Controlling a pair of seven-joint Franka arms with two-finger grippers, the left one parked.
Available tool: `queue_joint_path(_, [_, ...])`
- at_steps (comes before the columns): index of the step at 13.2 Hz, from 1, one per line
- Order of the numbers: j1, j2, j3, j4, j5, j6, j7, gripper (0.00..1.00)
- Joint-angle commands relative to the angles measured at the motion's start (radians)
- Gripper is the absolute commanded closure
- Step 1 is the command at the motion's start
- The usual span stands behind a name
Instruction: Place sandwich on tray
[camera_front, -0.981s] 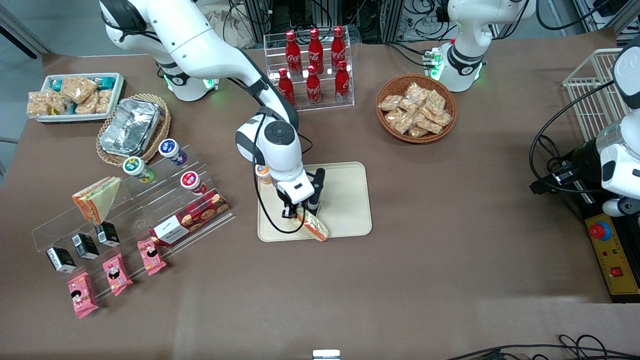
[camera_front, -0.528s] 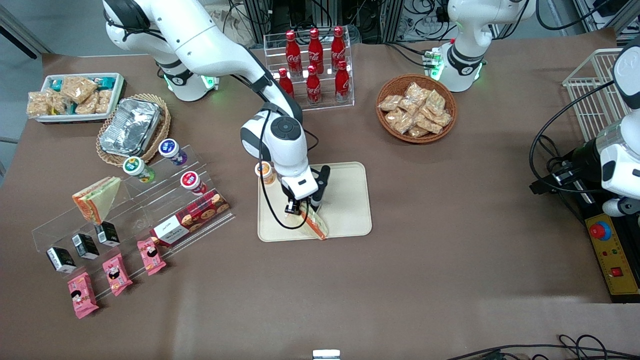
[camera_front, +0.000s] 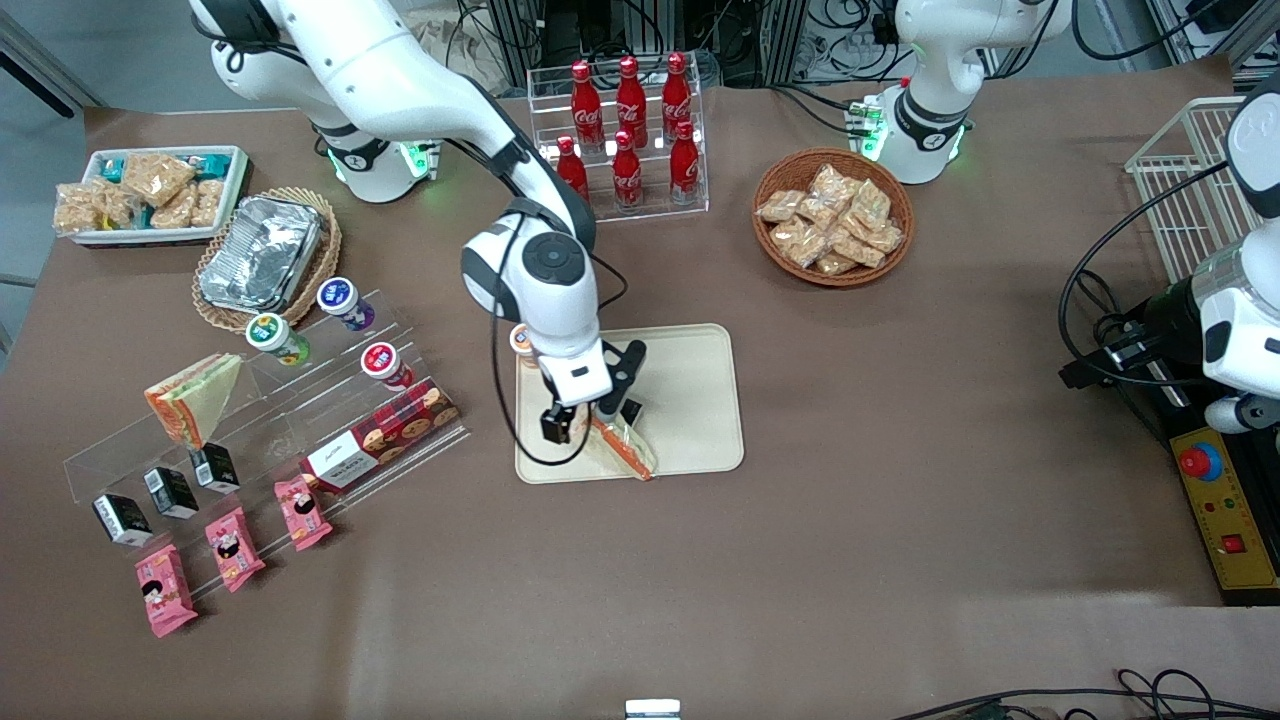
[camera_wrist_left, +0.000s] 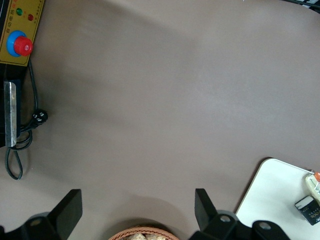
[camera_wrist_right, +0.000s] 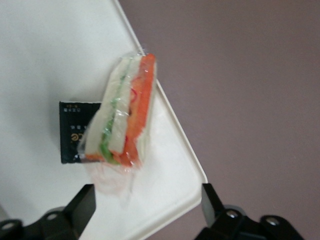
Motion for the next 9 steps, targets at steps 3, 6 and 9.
queue_joint_path(3, [-0.011,-0.082,-0.026,0.105,0.050,-0.202,0.022,0.01])
queue_joint_path(6, [-0.098,-0.135,-0.032,0.133,0.115,-0.310,0.086,0.01])
queue_joint_path(9, [-0.228,-0.204,-0.035,0.134,0.253,-0.388,0.099,0.01])
